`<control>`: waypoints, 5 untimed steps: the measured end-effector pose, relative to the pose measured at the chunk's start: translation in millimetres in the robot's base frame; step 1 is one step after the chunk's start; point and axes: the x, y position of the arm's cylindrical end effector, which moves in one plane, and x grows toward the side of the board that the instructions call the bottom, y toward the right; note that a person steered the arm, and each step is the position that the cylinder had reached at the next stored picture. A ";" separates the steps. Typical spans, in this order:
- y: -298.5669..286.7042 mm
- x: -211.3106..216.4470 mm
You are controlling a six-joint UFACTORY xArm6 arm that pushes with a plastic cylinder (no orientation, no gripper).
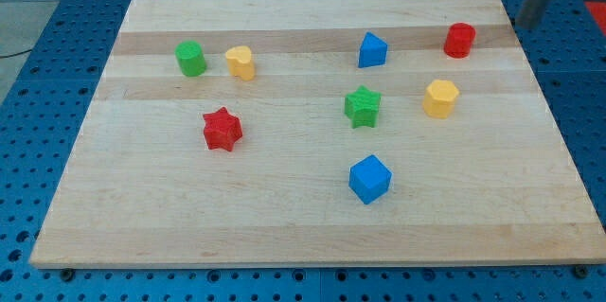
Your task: Push the red circle to top center
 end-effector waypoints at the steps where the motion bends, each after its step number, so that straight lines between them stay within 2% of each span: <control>1: -3.3 29.3; 4: -81.1 37.2; 5: -112.4 25.1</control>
